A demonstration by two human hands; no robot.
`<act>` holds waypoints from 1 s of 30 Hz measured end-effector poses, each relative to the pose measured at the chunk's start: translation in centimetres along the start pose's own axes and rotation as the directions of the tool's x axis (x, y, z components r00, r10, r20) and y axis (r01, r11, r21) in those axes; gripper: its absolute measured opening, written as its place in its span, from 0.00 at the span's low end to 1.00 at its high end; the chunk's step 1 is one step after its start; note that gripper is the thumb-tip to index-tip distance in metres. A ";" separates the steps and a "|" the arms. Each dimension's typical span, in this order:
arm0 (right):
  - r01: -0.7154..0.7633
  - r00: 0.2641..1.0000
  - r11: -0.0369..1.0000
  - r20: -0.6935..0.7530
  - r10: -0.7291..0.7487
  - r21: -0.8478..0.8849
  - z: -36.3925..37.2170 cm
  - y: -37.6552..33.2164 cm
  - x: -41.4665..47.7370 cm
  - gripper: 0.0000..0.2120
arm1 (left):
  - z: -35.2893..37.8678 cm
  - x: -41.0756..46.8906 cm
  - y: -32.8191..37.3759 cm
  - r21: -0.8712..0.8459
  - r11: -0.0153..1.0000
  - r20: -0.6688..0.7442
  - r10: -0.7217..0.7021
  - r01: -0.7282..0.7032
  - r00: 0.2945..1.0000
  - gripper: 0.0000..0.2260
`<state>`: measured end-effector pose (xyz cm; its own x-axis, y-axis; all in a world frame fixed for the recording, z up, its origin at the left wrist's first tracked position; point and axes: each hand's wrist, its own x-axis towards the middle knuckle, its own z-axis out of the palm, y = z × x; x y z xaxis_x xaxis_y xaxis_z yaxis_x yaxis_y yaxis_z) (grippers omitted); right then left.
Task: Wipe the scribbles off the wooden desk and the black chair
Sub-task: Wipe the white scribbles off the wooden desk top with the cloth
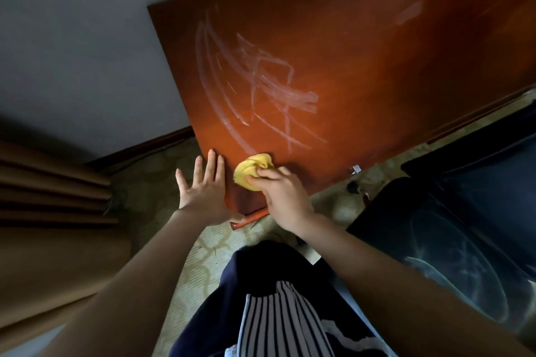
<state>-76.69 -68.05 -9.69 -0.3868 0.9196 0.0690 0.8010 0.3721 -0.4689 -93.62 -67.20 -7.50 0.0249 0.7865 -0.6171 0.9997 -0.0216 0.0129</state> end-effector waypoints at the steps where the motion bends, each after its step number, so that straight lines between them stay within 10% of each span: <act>1: 0.044 0.999 0.999 0.014 -0.044 0.003 0.3 -0.2 0.3 0.24 | 0.1 0.1 -0.1 -0.008 1.000 -0.004 -0.002 0.002 1.000 0.63; 6: 0.235 0.971 0.970 -0.017 -0.237 -0.067 -0.4 3.2 -0.1 0.26 | 0.0 0.0 -0.1 -0.047 0.998 -0.005 -0.040 0.040 0.999 0.64; 24: -0.469 0.874 0.870 -0.217 0.434 -0.152 -5.8 12.4 6.6 0.21 | -1.3 0.0 -2.4 0.014 0.998 0.042 0.056 -0.056 0.998 0.59; 30: -0.380 0.919 0.915 -0.174 0.355 -0.139 -2.2 6.2 7.4 0.24 | -1.6 0.0 -2.8 0.031 0.996 0.083 0.081 -0.083 0.993 0.59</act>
<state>-73.62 -58.63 -10.16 0.0085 0.9987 0.0507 0.9431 0.0089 -0.3325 -96.45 -66.17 -6.25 0.1051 0.7285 -0.6769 0.9935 -0.1064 0.0398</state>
